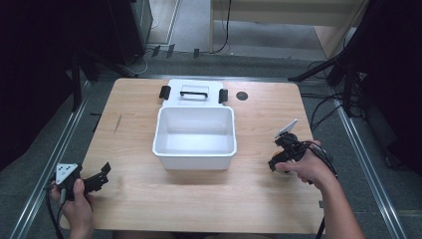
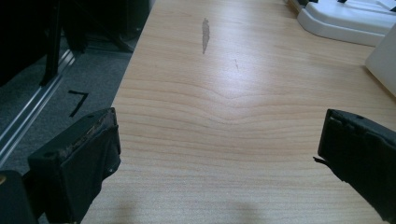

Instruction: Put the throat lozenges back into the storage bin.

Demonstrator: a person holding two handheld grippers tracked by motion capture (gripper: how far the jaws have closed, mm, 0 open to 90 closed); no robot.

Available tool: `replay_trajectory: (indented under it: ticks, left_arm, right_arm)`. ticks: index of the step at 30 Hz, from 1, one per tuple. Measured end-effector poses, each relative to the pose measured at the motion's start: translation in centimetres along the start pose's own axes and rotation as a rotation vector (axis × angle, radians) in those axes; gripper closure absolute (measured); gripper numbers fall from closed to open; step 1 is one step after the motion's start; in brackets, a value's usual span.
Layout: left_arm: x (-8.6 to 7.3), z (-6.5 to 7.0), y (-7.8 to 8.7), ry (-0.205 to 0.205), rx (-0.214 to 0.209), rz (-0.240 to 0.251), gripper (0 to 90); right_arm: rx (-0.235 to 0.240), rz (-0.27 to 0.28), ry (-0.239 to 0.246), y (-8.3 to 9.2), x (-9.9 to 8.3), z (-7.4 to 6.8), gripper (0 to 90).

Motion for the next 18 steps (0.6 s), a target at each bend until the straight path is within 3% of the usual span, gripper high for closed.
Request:
replay_trajectory:
  ticks: [12, 15, 16, 18]
  left_arm:
    - [0.0, 0.0, 0.0, 0.001, 0.001, -0.001, 0.0]
    - [0.0, 0.0, 0.0, 0.001, 0.001, -0.001, 0.0]
    - [0.0, 0.0, 0.0, 0.002, 0.001, -0.001, 0.0]
    - [0.0, 0.0, 0.0, 0.002, 0.0, -0.001, 0.0]
  right_arm:
    - [-0.001, -0.013, -0.053, -1.1, 0.7, 0.6, 10.9]
    - [0.004, -0.012, -0.053, -1.3, 0.8, 0.7, 14.8]
    - [0.006, -0.005, -0.055, -1.3, 0.8, 0.7, 20.4]
    - [0.008, 0.002, -0.063, -1.1, 0.8, 0.7, 20.6]
Point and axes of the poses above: each handheld gripper's, and its own axes: y roughly backward along the jaws, x roughly out of its top, z roughly to its right, the point moved 1 cm from there along -y, roughly forward along the jaws
